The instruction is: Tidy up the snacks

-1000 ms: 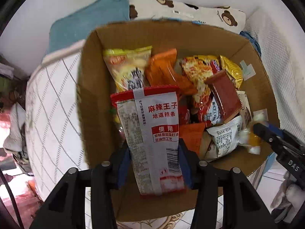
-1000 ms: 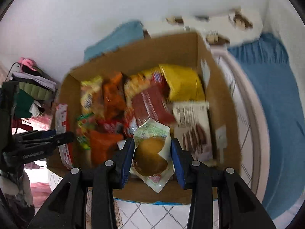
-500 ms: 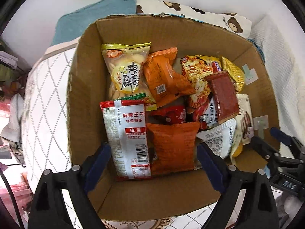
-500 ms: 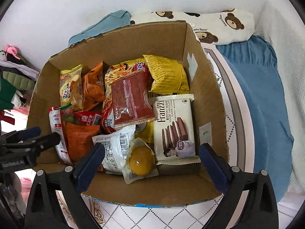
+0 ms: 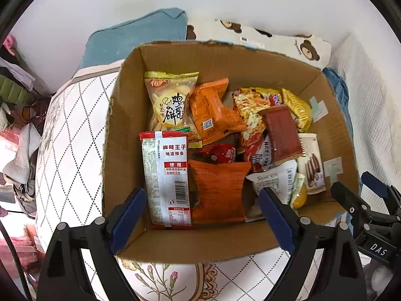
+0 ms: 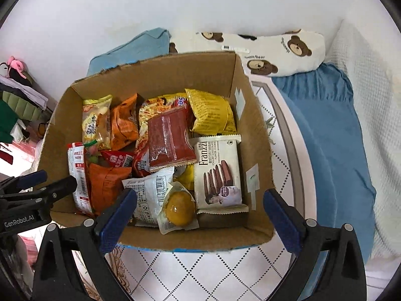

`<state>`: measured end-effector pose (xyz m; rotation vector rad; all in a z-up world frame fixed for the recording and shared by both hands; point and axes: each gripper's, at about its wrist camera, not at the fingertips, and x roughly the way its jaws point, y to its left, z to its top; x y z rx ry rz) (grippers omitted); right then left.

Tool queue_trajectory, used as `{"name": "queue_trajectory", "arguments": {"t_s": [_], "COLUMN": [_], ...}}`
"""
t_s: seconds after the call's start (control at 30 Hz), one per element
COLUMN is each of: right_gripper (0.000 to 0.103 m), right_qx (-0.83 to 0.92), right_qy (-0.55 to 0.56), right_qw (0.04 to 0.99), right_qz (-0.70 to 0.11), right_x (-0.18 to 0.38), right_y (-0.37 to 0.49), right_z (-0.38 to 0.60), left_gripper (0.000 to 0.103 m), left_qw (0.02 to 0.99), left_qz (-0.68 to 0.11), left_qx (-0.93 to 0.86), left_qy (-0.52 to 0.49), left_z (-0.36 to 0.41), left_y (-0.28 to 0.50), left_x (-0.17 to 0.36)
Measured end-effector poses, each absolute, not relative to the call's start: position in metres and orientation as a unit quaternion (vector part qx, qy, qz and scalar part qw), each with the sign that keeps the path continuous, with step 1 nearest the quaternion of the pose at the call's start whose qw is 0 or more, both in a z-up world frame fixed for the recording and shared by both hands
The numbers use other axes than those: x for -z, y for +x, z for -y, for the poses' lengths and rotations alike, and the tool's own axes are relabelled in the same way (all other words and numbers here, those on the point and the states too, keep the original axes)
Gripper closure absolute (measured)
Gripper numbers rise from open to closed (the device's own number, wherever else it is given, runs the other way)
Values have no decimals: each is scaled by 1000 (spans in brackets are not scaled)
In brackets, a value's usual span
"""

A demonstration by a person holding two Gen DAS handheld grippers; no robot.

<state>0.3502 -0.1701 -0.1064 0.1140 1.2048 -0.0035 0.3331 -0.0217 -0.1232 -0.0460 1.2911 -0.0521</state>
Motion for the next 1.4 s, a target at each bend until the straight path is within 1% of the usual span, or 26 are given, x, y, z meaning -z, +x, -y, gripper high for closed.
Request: {"name": "queue_trajectory", "arguments": {"t_s": [0.3, 0.53, 0.83, 1.03, 1.07, 1.1, 1.4], "right_gripper": [0, 0, 0, 0, 0, 0, 0], "right_qx": [-8, -12, -20, -24, -22, -21, -16], "right_qy": [47, 41, 37, 32, 30, 29, 24], "right_qw": [856, 883, 906, 919, 922, 924, 933], "right_qz": [-515, -467, -421, -392, -386, -381, -357], "right_x": [59, 13, -41, -72, -77, -82, -107], "right_y": [309, 254, 180, 137, 130, 125, 92], "right_z": [168, 163, 152, 143, 142, 141, 138], "left_gripper": [11, 11, 11, 11, 9, 1, 1], "left_qw": [840, 867, 900, 909, 912, 915, 926], "left_qz": [-543, -497, -436, -417, -410, -403, -377], "left_qx": [10, 7, 2, 2, 1, -3, -8], "left_qy": [-11, -24, -15, -11, -9, -8, -18], "left_z": [28, 24, 20, 16, 16, 15, 7], "left_y": [282, 230, 163, 132, 125, 120, 98], "left_x": [81, 42, -12, -28, -31, -34, -52]}}
